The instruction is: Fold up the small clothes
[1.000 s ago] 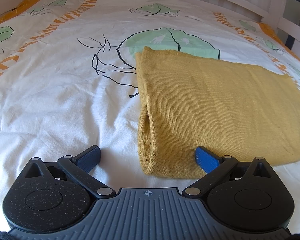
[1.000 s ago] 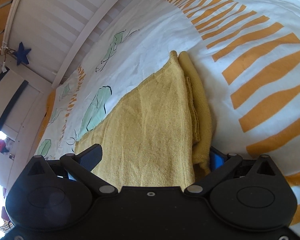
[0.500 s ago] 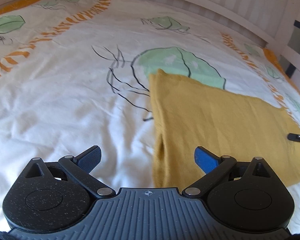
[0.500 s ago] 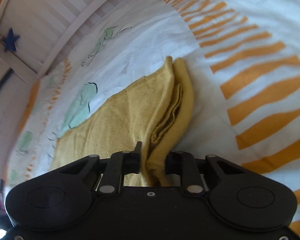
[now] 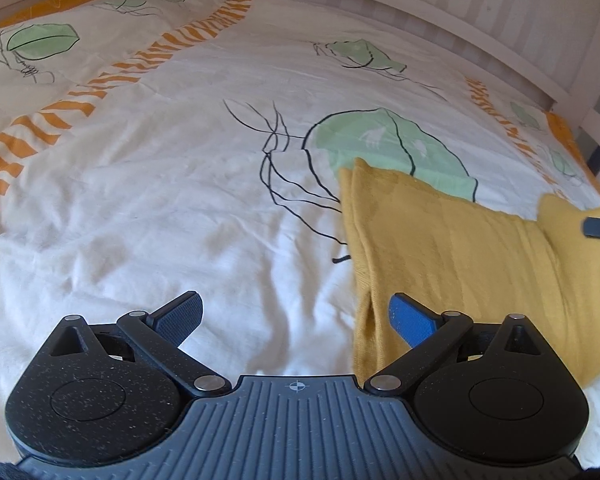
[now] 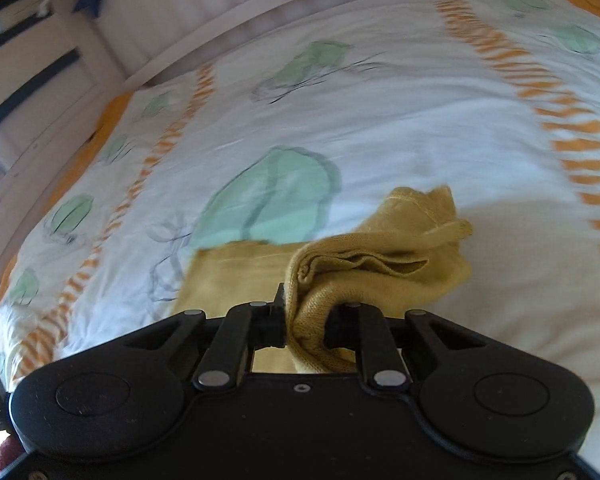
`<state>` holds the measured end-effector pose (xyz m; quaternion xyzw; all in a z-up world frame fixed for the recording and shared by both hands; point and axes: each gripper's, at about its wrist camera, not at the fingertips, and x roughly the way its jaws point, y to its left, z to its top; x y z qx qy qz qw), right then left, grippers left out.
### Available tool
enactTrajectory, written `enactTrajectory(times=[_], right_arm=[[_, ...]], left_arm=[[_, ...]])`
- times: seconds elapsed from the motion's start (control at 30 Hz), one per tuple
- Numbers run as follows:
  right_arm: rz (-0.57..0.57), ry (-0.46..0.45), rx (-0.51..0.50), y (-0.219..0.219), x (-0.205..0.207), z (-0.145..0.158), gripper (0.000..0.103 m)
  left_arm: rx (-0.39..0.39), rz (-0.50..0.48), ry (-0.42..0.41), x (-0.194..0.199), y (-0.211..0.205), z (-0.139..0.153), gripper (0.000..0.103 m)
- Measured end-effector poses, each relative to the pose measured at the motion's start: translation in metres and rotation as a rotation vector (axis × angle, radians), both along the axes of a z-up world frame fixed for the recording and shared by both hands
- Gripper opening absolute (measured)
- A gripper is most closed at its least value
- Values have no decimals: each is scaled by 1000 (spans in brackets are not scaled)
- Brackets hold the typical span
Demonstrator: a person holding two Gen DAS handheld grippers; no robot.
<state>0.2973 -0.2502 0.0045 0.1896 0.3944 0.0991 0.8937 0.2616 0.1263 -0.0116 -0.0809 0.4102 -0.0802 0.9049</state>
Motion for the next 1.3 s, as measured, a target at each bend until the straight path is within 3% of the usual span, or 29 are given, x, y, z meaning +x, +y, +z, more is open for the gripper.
enactTrajectory(times=[0.33,0.57,0.63,0.73,0.87,0.97,1.17,1.3], right_arm=[[106,56,1,103,33,-26,22],[126,84,-110,141,35,-44,24],[127,77,-133,147,36,-45,30],[157,69,-61,151,41,-44,46],[212,-12,55,149,37,-28,46],[206,-45,88,141,32,-17,46],[211,-58,-24,125,13,-13,52],[306,-95,-163,138,-17,-18,52]], left_arm=[[-38,48,21,5,20,2,101],[-39,59,28,7,23,0,101],[-36,60,30,7,22,-1,101],[-29,59,31,7,22,-2,101],[-21,56,24,6,21,-1,101],[-17,54,16,5,20,0,101],[-23,44,8,3,19,2,101],[-38,43,7,3,20,3,101]])
